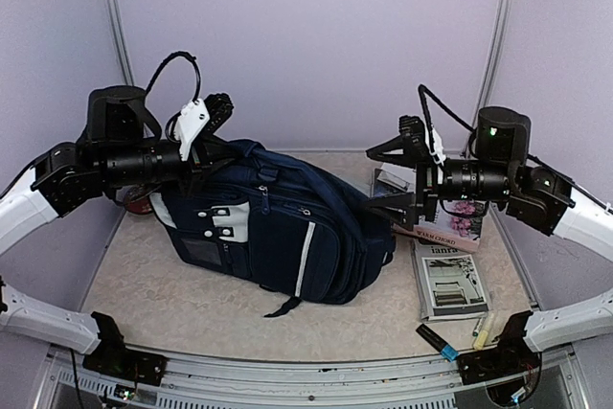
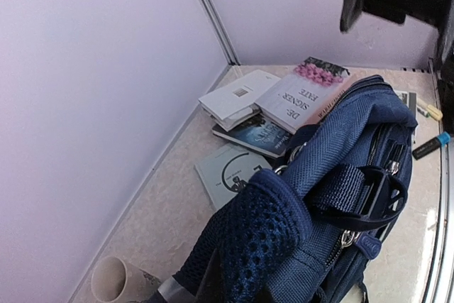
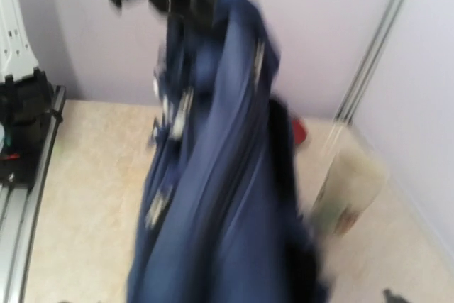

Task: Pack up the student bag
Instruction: Pass from the right arm to the left, then pass from the left arm to the right

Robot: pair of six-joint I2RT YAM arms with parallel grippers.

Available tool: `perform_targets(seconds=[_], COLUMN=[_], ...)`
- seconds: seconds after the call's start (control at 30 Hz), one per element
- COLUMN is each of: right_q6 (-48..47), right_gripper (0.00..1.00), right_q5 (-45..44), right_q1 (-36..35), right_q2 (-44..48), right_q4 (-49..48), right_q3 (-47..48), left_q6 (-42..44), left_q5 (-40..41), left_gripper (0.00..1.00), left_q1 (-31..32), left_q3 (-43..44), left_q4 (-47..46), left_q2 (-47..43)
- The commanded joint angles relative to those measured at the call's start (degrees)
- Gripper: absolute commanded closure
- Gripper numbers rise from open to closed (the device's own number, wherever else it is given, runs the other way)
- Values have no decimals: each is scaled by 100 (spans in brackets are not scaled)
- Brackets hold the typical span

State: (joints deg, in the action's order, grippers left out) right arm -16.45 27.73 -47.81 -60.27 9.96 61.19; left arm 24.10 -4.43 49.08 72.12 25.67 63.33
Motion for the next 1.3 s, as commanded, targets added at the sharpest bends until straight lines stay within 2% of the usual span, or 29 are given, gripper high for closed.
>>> perform_targets(seconds=[0.0, 0.2, 0.37, 0.47, 0.67, 0.7, 0.73, 0.83, 0.9, 0.93, 1.13, 1.2, 1.27], right_q6=[712, 880, 1112, 1310, 1646, 1687, 1722, 1772, 1711, 1683, 1469, 1327, 1163], right_gripper=[5, 5, 6, 9, 15, 19, 29, 71, 95, 100, 100, 100, 100], right_q5=[-204, -141, 583, 878, 1273, 1392, 1499, 1792, 1815, 1747, 1235, 1024, 786], right_q1=[83, 274, 1135, 1407, 1450, 1450, 1450, 1450, 1450, 1450, 1459, 1459, 1459], right_q2=[282, 647, 947, 822, 104, -11, -120, -500, -690, -764, -1024, -1032, -1024], right_q4=[-425, -554, -891, -1150, -1742, -1876, -1999, -2172, -2082, -2000, -1717, -1693, -1693], right_q3=[-828, -1668, -2155, -2388, -2454, -2405, -2361, -2140, -1891, -1735, -619, -328, -98], left_q6=[-516, -576, -647, -660, -651, -663, -671, -699, -683, -674, -422, -160, -14], left_q5=[-205, -253, -335, -368, -463, -478, -499, -661, -882, -1038, -2678, -2547, -2083], left_gripper=[100, 100, 100, 100, 100, 100, 100, 100, 100, 100, 100, 100, 100], left_q1=[-232, -379, -456, -478, -500, -515, -532, -564, -566, -574, -398, -79, 412], left_q3=[-56, -225, -309, -325, -403, -427, -444, -567, -686, -731, -1062, -1270, -1529], left_q4=[-1820, -1801, -1843, -1863, -1967, -1986, -2006, -2119, -2217, -2245, -1959, -1637, -1354], left_q2=[-540, -775, -866, -865, -877, -869, -859, -884, -972, -1012, -1143, -1256, -1434])
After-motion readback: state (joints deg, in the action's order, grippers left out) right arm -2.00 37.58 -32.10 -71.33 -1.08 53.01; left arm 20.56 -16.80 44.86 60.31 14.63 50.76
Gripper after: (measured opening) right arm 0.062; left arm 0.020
